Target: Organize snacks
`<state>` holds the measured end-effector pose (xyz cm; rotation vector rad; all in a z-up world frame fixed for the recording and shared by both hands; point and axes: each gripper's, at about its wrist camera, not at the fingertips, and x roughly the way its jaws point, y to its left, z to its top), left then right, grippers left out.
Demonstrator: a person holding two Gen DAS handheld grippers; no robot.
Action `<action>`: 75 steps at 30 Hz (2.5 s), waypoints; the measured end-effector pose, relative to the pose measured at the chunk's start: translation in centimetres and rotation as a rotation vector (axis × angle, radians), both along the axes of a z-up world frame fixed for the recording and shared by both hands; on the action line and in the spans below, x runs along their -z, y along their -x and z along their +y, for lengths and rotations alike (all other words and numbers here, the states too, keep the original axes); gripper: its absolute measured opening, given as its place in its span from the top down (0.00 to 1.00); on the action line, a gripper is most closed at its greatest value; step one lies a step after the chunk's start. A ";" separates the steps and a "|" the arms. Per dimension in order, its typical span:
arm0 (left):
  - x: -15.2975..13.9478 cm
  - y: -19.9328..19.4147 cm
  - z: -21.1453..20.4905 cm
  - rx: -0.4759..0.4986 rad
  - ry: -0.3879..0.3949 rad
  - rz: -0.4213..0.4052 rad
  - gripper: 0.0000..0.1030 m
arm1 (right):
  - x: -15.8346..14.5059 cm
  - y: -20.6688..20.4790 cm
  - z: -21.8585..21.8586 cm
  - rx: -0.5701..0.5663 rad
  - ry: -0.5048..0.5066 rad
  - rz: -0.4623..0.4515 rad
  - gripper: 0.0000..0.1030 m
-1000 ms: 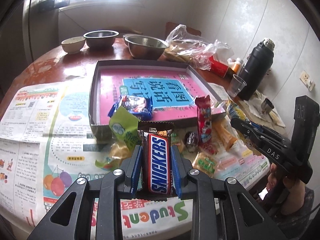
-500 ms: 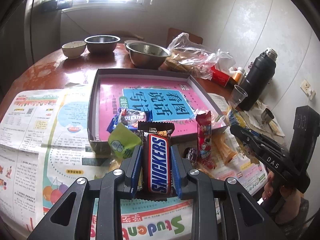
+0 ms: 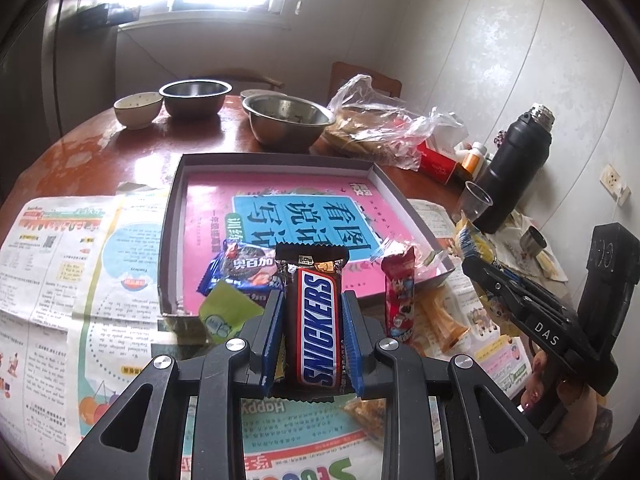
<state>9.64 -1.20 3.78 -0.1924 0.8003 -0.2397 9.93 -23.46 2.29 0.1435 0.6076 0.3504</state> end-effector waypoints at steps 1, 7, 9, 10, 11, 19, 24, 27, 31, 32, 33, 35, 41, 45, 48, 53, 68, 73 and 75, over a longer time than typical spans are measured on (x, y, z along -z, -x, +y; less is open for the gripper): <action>0.0 -0.1 -0.1 0.001 0.001 0.000 0.72 | 0.0 0.0 0.0 0.001 0.000 0.000 0.81; 0.0 -1.3 -0.6 0.009 0.011 -0.001 0.72 | -0.1 -0.7 -0.4 0.009 -0.005 -0.001 0.81; 0.0 -1.7 -0.8 0.013 0.014 -0.002 0.72 | -0.2 -0.9 -0.5 0.013 -0.006 -0.004 0.81; 0.1 -1.9 -0.9 0.016 0.015 -0.002 0.72 | -0.2 -1.1 -0.6 0.014 -0.007 -0.004 0.81; 0.1 -2.1 -1.0 0.017 0.018 -0.002 0.72 | -0.3 -1.2 -0.6 0.015 -0.008 -0.006 0.81; 1.2 -4.2 -1.5 0.021 0.029 0.024 0.72 | -0.5 -2.5 -0.6 0.023 -0.014 -0.008 0.81; 1.8 -5.5 -2.0 0.031 0.034 0.035 0.72 | -0.4 -3.1 -0.7 0.033 -0.012 -0.004 0.81; 2.1 -6.3 -2.5 0.039 0.030 0.040 0.72 | -0.3 -3.4 -0.8 0.039 -0.013 0.000 0.81; 2.5 -7.3 -3.2 0.042 0.023 0.048 0.72 | -0.1 -4.0 -1.3 0.050 -0.021 0.005 0.81; 2.6 -7.5 -3.4 0.043 0.022 0.049 0.72 | 0.0 -4.1 -1.4 0.053 -0.022 0.007 0.81; 2.6 -7.7 -3.5 0.046 0.023 0.049 0.72 | 0.1 -4.4 -1.6 0.059 -0.023 0.012 0.81; 2.9 -8.0 -3.8 0.050 0.025 0.053 0.72 | 0.2 -4.7 -1.8 0.063 -0.026 0.015 0.81; 3.8 -8.9 -4.1 0.057 0.025 0.072 0.72 | 0.6 -5.7 -2.2 0.075 -0.035 0.027 0.81; 4.3 -9.4 -4.2 0.064 0.027 0.085 0.72 | 0.9 -6.3 -2.1 0.079 -0.037 0.036 0.81; 4.7 -9.7 -4.2 0.068 0.032 0.092 0.72 | 1.0 -6.7 -2.1 0.082 -0.042 0.040 0.81; 5.2 -10.0 -4.2 0.072 0.035 0.104 0.72 | 1.3 -7.2 -1.9 0.085 -0.040 0.044 0.81; 6.2 -10.2 -4.5 0.094 0.037 0.124 0.72 | 2.7 -8.9 -1.0 0.083 0.016 0.101 0.81; 6.2 -10.3 -4.4 0.091 0.040 0.125 0.72 | 3.3 -9.3 -0.9 0.082 0.017 0.119 0.81; 6.3 -10.3 -4.3 0.090 0.042 0.127 0.72 | 3.4 -9.4 -0.9 0.082 0.020 0.122 0.80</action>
